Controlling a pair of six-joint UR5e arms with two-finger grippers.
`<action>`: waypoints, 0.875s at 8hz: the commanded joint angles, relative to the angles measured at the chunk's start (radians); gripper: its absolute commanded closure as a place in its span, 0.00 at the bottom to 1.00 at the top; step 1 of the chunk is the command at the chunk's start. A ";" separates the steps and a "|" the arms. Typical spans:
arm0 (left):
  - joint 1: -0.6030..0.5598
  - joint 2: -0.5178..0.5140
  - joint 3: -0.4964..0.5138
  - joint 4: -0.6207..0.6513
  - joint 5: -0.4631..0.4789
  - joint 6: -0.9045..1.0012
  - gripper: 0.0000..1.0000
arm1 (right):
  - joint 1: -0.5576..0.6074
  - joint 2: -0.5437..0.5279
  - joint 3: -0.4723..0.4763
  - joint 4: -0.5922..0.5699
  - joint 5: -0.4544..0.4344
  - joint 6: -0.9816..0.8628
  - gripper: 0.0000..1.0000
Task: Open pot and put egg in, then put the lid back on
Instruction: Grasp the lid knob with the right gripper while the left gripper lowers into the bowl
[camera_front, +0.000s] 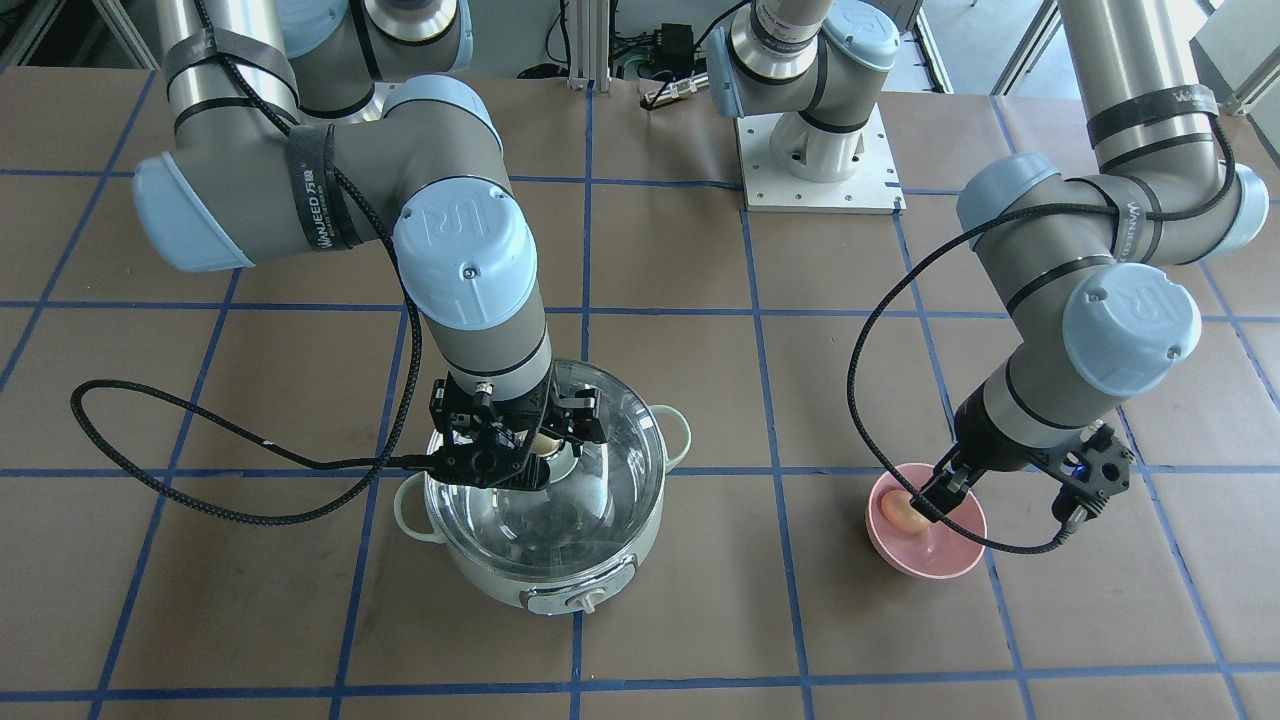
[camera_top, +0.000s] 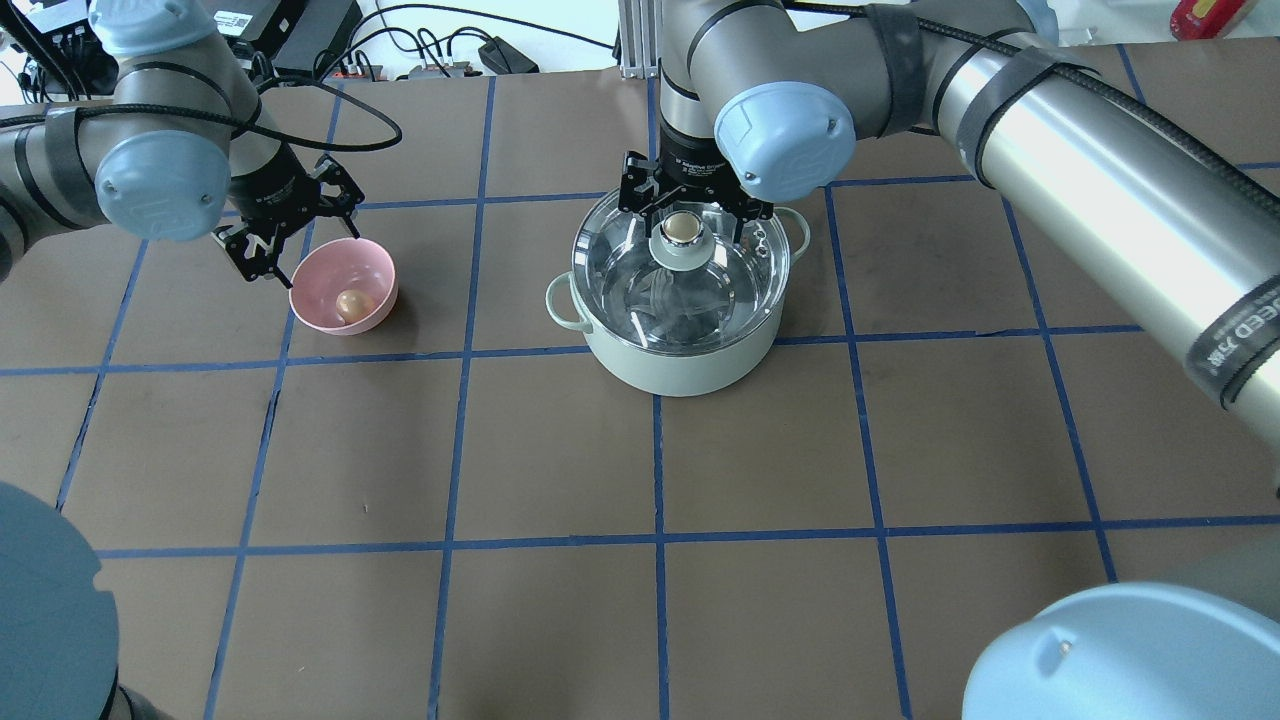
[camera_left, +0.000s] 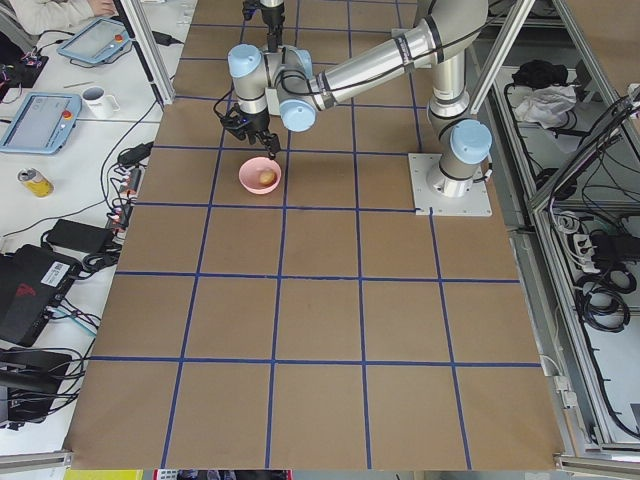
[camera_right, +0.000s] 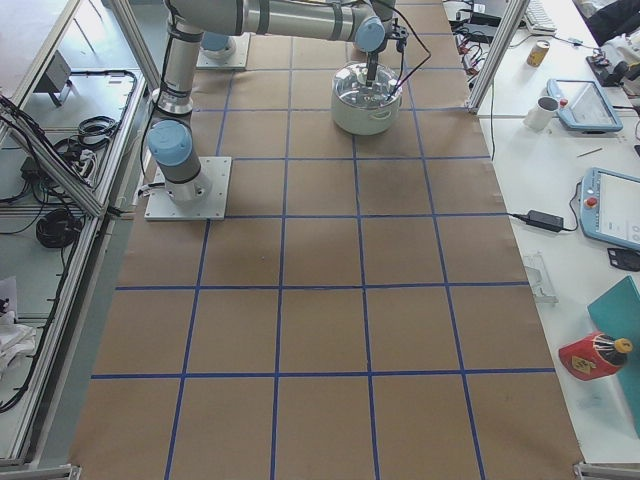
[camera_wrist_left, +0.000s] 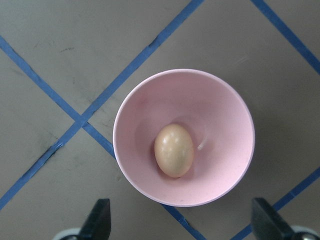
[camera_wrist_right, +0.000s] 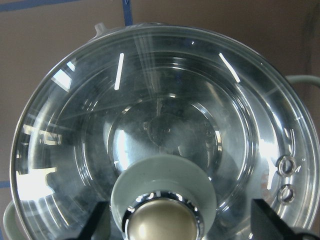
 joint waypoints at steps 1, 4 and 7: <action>0.011 -0.058 -0.034 0.062 -0.034 -0.002 0.00 | 0.000 0.007 0.003 0.000 0.012 0.002 0.00; 0.038 -0.088 -0.034 0.091 -0.028 0.006 0.00 | 0.000 0.014 0.002 -0.005 0.015 -0.006 0.14; 0.050 -0.105 -0.044 0.116 -0.033 0.001 0.07 | 0.000 0.008 0.000 -0.008 0.018 0.005 0.86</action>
